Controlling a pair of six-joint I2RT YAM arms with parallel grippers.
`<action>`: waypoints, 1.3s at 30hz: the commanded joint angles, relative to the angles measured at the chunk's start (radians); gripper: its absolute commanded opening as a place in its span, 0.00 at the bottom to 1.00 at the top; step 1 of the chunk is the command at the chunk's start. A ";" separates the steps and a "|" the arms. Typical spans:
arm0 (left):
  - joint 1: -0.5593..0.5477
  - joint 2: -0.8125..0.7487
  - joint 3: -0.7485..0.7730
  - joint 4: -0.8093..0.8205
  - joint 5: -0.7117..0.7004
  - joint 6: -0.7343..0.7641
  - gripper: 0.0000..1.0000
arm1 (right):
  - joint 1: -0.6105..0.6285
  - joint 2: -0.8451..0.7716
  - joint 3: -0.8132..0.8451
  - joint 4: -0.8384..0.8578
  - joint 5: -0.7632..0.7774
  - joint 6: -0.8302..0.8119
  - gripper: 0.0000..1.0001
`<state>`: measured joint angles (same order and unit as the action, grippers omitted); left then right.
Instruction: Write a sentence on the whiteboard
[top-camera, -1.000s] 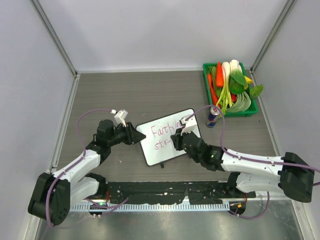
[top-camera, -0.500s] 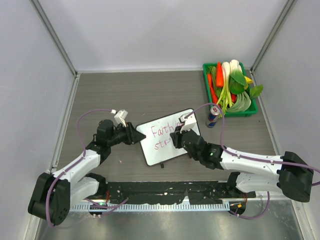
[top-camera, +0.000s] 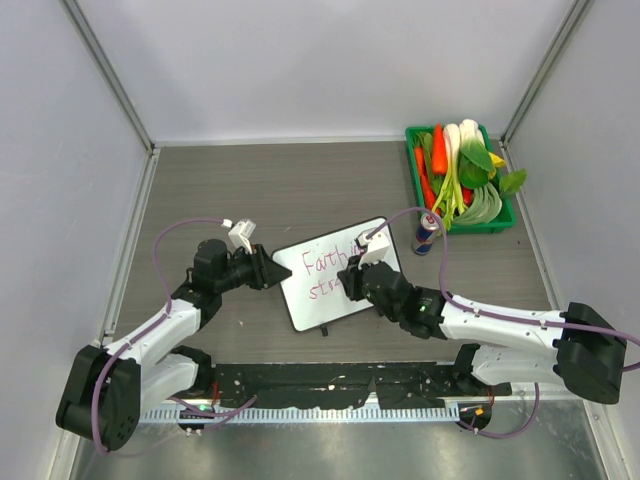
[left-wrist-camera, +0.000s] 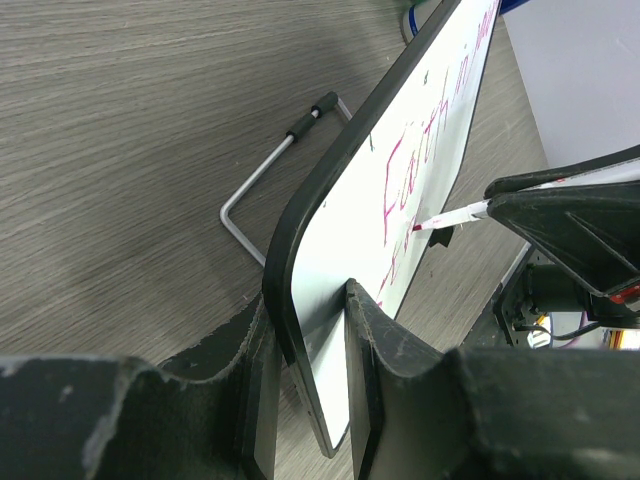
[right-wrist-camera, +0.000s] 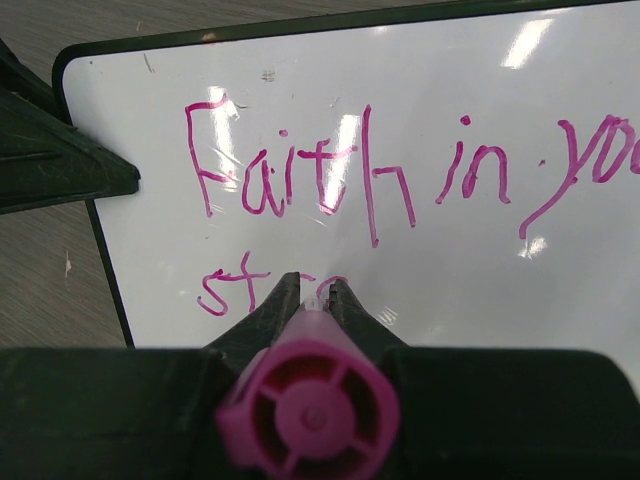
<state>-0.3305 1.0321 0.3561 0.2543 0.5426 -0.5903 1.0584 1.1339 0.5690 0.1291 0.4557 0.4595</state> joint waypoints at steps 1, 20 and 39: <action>0.005 0.011 -0.011 -0.021 -0.058 0.067 0.00 | -0.002 -0.003 -0.020 -0.045 0.009 0.022 0.01; 0.005 0.013 -0.011 -0.021 -0.059 0.067 0.00 | -0.003 -0.025 -0.009 -0.097 0.078 0.004 0.01; 0.004 0.013 -0.011 -0.020 -0.058 0.067 0.00 | -0.006 -0.120 0.040 -0.042 0.069 -0.045 0.02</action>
<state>-0.3305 1.0321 0.3561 0.2546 0.5430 -0.5907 1.0580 1.0576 0.5579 0.0299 0.4999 0.4362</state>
